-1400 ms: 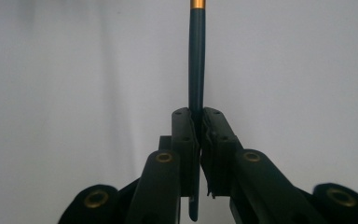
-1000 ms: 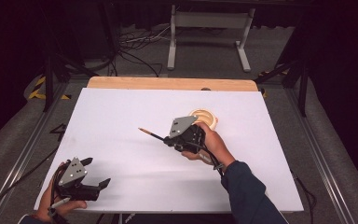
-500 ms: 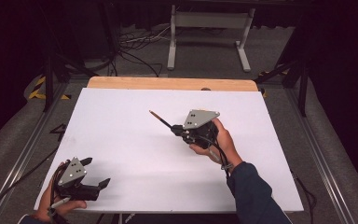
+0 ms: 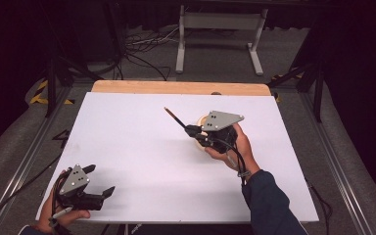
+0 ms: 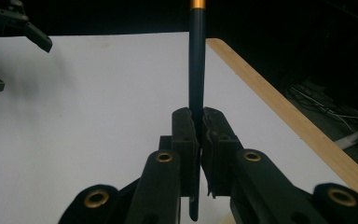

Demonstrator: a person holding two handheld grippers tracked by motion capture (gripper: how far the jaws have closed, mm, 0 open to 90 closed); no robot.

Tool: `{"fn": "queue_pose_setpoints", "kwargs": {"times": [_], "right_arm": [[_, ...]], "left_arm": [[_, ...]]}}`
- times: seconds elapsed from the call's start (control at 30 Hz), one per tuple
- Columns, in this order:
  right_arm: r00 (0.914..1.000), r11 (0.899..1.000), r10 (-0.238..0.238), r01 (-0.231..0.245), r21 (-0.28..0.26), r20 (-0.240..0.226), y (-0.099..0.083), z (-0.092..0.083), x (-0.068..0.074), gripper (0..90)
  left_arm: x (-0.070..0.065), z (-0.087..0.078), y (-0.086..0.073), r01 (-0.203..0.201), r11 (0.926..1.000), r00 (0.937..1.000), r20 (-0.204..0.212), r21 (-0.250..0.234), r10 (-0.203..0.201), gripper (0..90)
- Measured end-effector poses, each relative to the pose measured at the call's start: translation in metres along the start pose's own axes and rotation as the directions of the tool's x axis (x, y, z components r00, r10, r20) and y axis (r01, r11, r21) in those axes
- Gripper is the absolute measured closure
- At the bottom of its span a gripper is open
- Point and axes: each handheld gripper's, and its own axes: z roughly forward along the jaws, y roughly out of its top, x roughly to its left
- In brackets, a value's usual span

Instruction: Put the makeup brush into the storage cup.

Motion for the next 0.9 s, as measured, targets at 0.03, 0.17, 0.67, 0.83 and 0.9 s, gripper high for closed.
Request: {"fn": "queue_pose_setpoints", "kwargs": {"times": [0.03, 0.17, 0.67, 0.83, 0.9], "right_arm": [[1.0000, 1.000, 0.000, 0.000, 0.000, 0.000, 0.000, 0.000, 0.000, 84.5], [0.9990, 0.999, 0.019, -0.018, -0.029, 0.041, -0.001, -0.007, -0.006, 84.5], [0.9877, 0.992, 0.089, -0.076, -0.106, 0.128, -0.006, -0.024, -0.027, 84.6], [0.9796, 0.987, 0.117, -0.097, -0.130, 0.163, -0.010, -0.027, -0.034, 84.5], [0.9738, 0.983, 0.137, -0.112, -0.143, 0.181, -0.012, -0.029, -0.037, 84.5]], "left_arm": [[0.000, 0.000, 0.000, 0.000, 1.0000, 1.0000, -0.002, 0.000, 0.000, 5.6], [0.000, 0.000, 0.000, 0.000, 1.0000, 1.0000, 0.003, 0.001, 0.000, 5.4], [0.000, 0.001, 0.000, 0.001, 1.0000, 1.0000, 0.002, -0.002, -0.001, 5.3], [0.000, 0.001, 0.000, 0.002, 1.0000, 1.0000, -0.004, -0.005, -0.002, 5.3], [0.001, 0.000, -0.001, 0.006, 0.9999, 1.0000, -0.002, -0.009, -0.006, 5.3]]}}
